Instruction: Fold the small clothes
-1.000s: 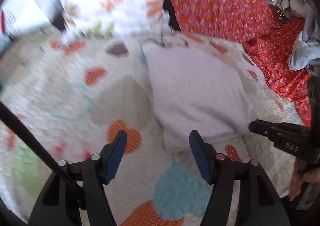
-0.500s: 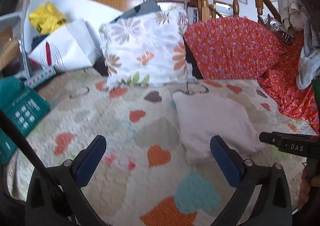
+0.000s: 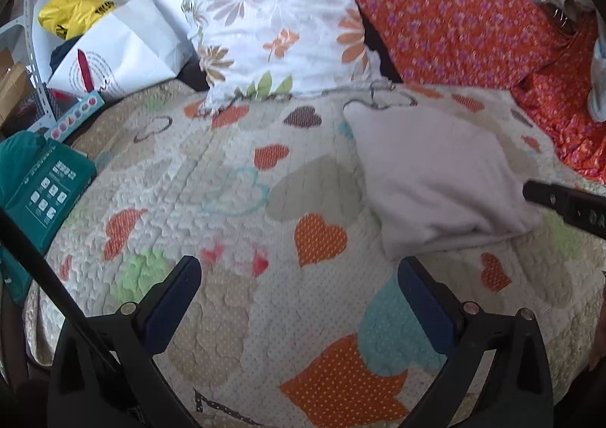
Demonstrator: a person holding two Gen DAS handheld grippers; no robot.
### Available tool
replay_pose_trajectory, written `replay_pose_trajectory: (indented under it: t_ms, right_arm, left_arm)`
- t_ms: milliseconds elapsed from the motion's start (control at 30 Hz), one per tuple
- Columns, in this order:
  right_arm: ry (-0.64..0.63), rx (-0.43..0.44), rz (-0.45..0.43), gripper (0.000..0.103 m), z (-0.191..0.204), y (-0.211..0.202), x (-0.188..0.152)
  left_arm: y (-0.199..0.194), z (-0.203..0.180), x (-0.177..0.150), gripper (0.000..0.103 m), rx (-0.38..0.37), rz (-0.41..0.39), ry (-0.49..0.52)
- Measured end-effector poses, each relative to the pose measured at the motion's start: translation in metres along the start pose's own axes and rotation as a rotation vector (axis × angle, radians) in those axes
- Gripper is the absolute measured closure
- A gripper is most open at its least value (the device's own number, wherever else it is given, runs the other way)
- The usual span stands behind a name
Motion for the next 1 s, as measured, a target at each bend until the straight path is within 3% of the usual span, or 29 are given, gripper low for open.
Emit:
replay_pose_trajectory:
  t_ms: [100,233,367,400,500,567,667,800,867,1000]
  right_arm:
    - [-0.014,-0.052,0.021,0.045,-0.006,0.026,0.001]
    - [-0.057,-0.076,0.171,0.045,-0.003,0.065,-0.027]
    - [-0.115,-0.107,0.139,0.045,0.001,0.047,-0.026]
    - [-0.093,-0.107,0.069,0.045,0.0,0.034,-0.017]
    - [-0.106,-0.081,-0.072,0.045,0.011,0.009,0.008]
    - [-0.119,-0.051,-0.1,0.045,0.021,0.01,0.017]
    - [-0.13,0.029,-0.077,0.045,0.046,0.029,0.019]
    - [-0.186,0.066,0.047,0.045,0.075,0.066,-0.011]
    - [-0.23,0.032,0.038,0.045,0.082,0.067,-0.022]
    - [-0.217,0.117,0.073,0.045,0.08,0.047,-0.023]
  left_arm:
    - [0.009,0.002,-0.006,0.0,0.004,0.047,-0.005]
    - [0.01,0.006,-0.009,0.0,0.005,0.064,-0.015]
    - [0.012,0.013,-0.01,0.0,0.005,0.076,-0.033]
    - [0.013,0.015,-0.01,0.0,0.002,0.081,-0.038]
    - [0.016,0.019,-0.011,0.0,-0.003,0.096,-0.055]
    - [0.018,0.021,-0.013,0.0,-0.001,0.106,-0.06]
    - [0.02,0.021,-0.016,0.0,0.003,0.115,-0.057]
    - [0.022,0.023,-0.017,0.0,0.006,0.121,-0.051]
    - [0.023,0.025,-0.018,0.0,0.002,0.128,-0.055]
    - [0.026,0.027,-0.019,0.0,-0.013,0.145,-0.071]
Point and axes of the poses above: each gripper's, at about its wrist camera, not at the fingertips, and y roughly the way its jaws point, z to its left, x to its top, the point moved 9 cm from there along y, roughly the way its jaws point, and after that the axes turned 5 degrees about -x, right-handed, at the moved point
